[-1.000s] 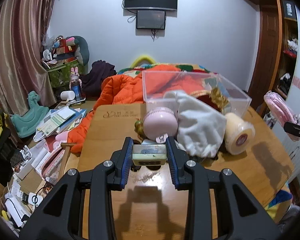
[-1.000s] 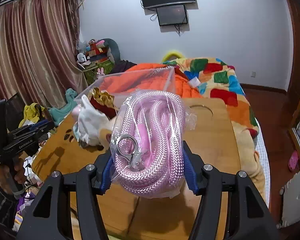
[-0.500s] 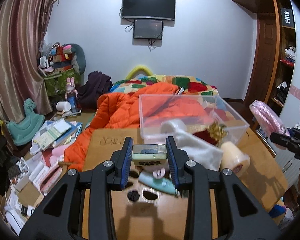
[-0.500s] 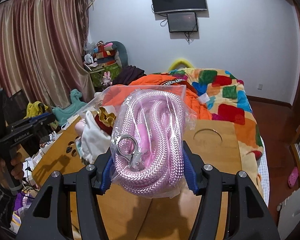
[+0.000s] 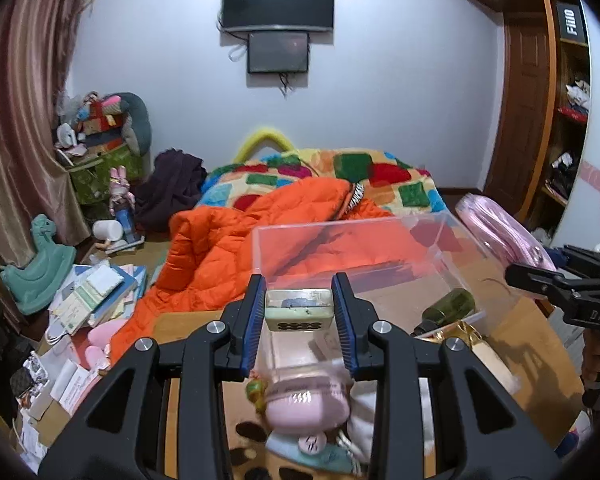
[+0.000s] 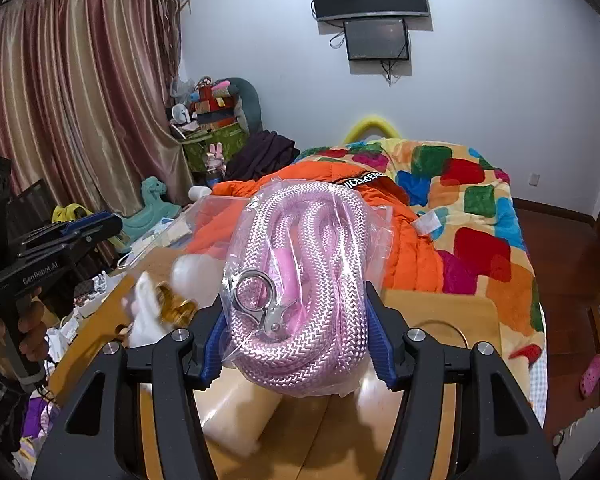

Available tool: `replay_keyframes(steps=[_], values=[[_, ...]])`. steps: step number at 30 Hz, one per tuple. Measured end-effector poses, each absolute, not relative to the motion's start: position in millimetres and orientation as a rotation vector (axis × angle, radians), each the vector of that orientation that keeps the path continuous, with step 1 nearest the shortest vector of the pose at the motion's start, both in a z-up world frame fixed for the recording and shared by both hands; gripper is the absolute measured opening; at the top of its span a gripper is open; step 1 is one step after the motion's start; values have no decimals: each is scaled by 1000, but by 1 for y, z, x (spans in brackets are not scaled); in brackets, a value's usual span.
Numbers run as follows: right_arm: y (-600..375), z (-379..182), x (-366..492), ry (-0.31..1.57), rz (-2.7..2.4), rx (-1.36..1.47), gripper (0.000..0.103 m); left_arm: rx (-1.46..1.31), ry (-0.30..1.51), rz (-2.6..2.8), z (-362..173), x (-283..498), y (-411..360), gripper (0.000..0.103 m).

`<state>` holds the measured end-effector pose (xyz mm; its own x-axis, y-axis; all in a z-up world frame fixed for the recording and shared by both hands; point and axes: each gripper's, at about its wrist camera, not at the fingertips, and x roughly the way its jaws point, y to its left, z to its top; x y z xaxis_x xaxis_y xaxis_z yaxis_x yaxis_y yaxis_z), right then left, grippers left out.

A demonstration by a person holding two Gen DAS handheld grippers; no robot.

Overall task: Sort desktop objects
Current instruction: 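Lift the green box and pink rope bag and carry both over the bin, then lower the green box and pink rope bag into the bin and open both tools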

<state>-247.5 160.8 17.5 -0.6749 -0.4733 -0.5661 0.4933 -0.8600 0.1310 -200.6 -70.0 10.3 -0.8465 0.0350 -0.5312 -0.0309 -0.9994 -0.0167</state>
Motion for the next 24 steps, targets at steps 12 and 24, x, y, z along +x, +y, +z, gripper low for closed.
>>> replay_keyframes(steps=[12,24], values=[[124,-6,-280,152,-2418,913,55,-961,48,2938,-17,-227,-69,33],[111,-14,-287,240,-2390,976,58,-989,46,2917,-23,-233,-73,33]])
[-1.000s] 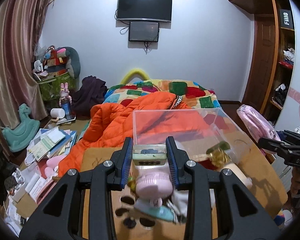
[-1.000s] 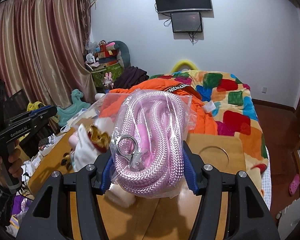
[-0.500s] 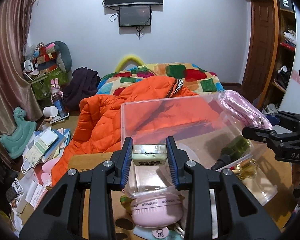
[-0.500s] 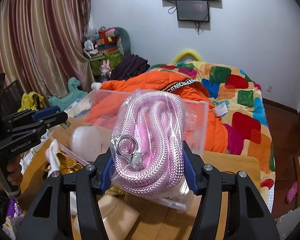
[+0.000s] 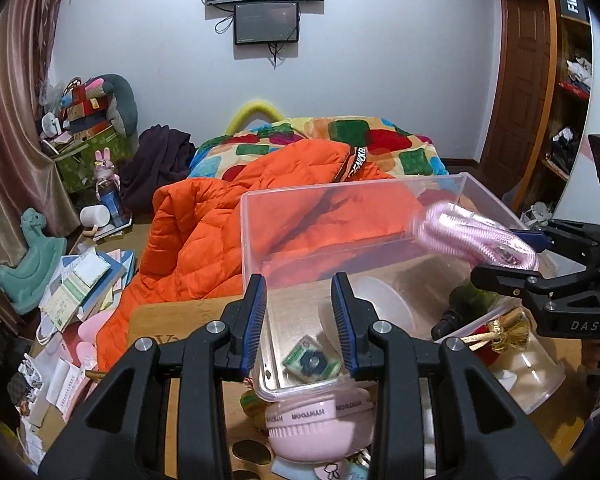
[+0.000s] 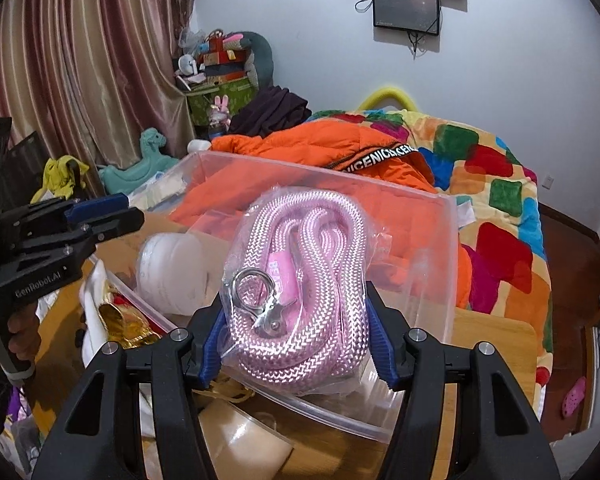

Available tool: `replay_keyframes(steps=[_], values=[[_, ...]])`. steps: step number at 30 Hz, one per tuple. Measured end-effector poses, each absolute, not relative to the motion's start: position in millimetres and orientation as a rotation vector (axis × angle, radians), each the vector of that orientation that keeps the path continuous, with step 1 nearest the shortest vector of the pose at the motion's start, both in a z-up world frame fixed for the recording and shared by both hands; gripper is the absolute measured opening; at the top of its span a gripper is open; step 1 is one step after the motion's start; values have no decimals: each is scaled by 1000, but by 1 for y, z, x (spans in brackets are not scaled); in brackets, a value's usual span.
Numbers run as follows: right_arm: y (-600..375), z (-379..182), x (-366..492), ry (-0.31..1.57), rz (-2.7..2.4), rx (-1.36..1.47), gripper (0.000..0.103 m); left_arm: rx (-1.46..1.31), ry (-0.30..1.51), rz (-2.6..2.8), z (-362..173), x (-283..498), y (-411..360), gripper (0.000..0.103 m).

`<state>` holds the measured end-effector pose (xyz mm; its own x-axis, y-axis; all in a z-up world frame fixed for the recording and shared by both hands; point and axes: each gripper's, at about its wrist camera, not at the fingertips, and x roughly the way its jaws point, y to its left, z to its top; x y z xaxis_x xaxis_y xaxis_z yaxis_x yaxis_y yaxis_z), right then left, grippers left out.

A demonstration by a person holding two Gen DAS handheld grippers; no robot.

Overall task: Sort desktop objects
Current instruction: 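Lower the green box and pink rope bag into the bin and open both tools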

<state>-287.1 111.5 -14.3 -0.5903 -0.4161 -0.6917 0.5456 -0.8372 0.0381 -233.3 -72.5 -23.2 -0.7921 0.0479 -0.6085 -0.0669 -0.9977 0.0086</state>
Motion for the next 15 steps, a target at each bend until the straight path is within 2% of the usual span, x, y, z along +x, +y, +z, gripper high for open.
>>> replay_keyframes(steps=[7,15], values=[[115,-17,-294,255,-2358,1035,59,-1036,94,2888,-30,-239,-67,33],[107,-15,-296,401,-2275,1090,59,-1066,154,2831,-33,-236,-59,34]])
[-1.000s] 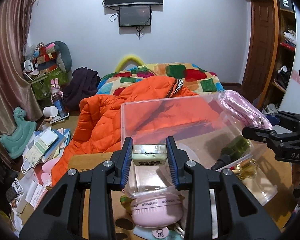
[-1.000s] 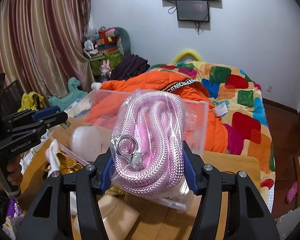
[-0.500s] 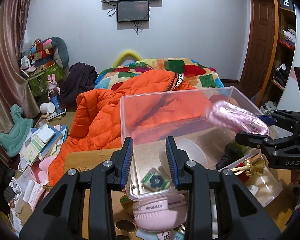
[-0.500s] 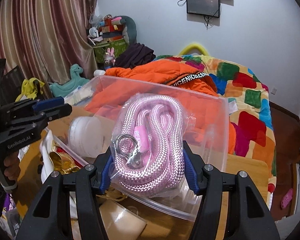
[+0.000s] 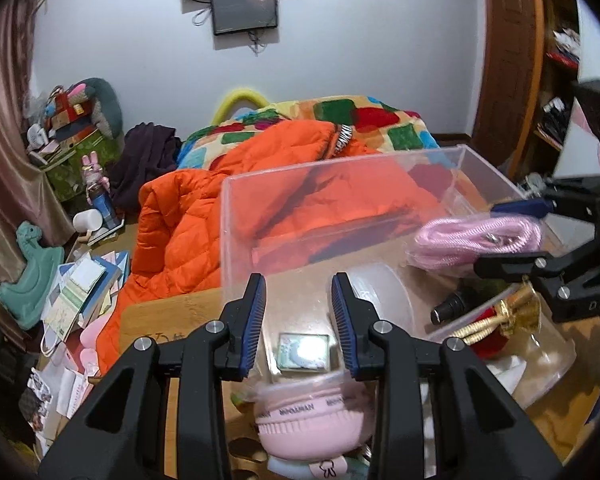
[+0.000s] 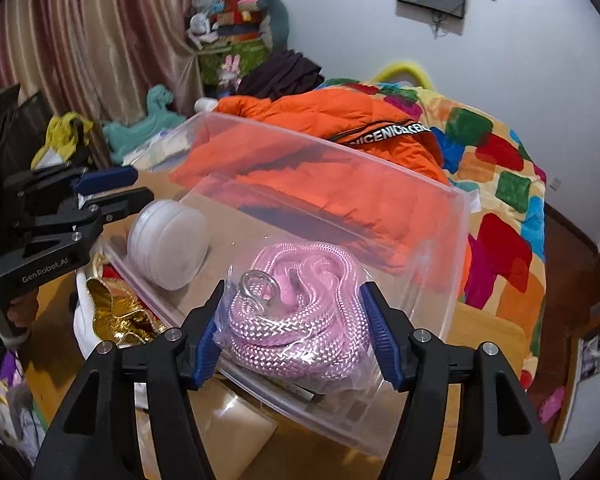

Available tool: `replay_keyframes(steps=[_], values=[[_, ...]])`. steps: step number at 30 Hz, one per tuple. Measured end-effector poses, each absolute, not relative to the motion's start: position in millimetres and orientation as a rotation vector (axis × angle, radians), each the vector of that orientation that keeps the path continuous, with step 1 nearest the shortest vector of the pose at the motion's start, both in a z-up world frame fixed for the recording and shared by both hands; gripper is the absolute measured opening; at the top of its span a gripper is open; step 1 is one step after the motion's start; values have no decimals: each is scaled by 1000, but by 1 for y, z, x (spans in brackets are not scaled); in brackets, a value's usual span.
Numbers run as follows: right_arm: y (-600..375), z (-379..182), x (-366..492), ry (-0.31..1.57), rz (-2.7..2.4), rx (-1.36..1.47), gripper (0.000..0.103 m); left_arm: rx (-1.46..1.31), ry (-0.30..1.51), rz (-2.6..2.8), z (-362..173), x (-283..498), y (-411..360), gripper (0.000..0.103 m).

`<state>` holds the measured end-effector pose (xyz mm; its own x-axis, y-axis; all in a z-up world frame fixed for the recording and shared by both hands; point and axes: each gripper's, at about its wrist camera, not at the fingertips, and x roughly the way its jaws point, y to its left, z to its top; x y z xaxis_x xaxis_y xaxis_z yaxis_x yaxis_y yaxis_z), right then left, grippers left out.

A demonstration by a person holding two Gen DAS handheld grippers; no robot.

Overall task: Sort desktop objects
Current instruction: 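Lower the green box and pink rope bag into the bin and open both tools, then withdraw both tools from the bin toward the remaining table items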

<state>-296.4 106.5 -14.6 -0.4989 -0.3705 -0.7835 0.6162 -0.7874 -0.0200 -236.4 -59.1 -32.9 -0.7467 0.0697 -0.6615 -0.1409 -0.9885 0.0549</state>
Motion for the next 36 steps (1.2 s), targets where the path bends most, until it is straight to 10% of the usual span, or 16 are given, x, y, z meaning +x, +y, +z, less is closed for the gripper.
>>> replay_keyframes(steps=[29,36], values=[[129,-6,-256,354,-2310,1042,61,-1081,49,2817,-25,-199,-59,40],[138,28,-213,339,-2393,859,75,-953,-1,2875,5,-173,-71,49]])
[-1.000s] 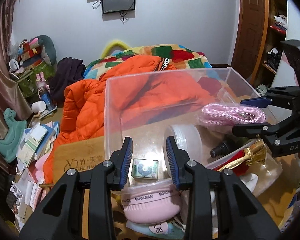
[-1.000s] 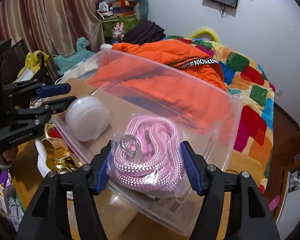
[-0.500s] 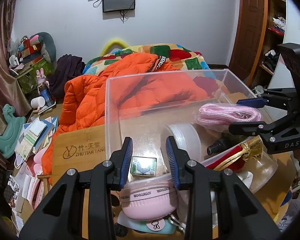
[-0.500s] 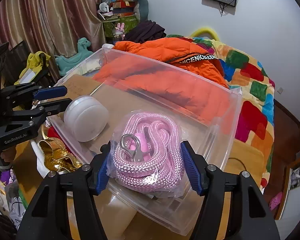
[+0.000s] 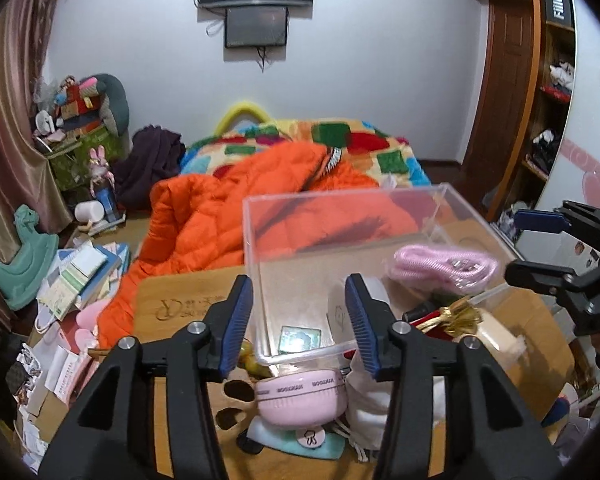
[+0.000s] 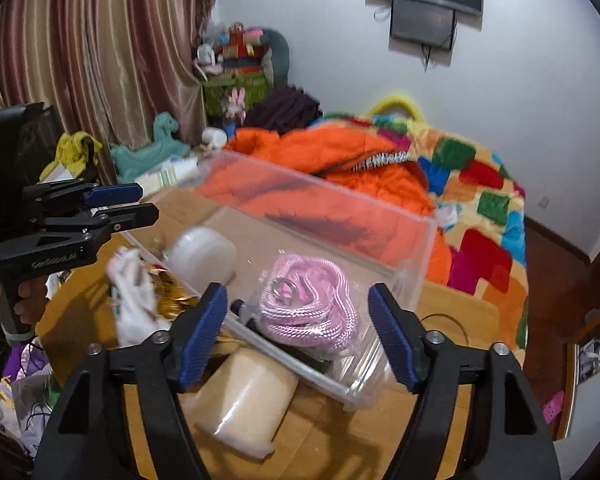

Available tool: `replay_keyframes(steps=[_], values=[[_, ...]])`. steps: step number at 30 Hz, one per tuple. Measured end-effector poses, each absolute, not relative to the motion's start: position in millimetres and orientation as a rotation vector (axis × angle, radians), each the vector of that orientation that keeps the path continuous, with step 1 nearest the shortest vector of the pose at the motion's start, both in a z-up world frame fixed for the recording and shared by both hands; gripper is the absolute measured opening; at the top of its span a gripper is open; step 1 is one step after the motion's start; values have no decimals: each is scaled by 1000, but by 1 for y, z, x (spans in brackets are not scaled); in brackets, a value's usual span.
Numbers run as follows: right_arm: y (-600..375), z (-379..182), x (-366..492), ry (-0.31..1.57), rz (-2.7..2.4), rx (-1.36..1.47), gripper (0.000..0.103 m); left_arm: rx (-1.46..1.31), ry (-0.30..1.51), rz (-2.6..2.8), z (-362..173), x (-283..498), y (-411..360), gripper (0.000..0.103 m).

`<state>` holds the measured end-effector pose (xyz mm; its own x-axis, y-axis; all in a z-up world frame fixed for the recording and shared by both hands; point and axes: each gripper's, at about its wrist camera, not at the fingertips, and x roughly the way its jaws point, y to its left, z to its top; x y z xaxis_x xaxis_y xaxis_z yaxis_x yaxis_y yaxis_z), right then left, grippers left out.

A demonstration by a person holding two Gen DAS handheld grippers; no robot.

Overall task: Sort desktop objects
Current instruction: 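Withdraw both tools from the bin toward the remaining table items, then grasp the cream jar with the right tool while the left tool grasps the mint-green tube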

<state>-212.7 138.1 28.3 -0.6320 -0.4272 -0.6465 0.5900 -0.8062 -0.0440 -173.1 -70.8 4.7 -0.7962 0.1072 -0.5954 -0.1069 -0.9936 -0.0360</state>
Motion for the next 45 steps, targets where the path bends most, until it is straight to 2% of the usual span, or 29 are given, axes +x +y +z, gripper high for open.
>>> replay_keyframes(steps=[5,19,31,39,41,43,45], values=[[140,40,-183,331,-2410,771,82,-896,-5,2905,15,-151,-78,59],[143,-14,-145,262,-2440,871,83,-968,-35,2927,-24,-104,-91,71],[134,-60,-157,163,-2466,1022,83,-1117,-88,2885,-67,-95,-91,72],[125,-76,-169,159,-2516,1077,83,-1155,-110,2904,-77,-94,-95,72],[126,-76,-169,144,-2542,1063,83,-1160,-102,2920,-78,-96,-96,75],[126,-75,-168,127,-2546,1047,82,-1166,-115,2923,-79,-97,-96,86],[128,-74,-168,113,-2549,1040,81,-1169,-123,2921,-80,-97,-96,86]])
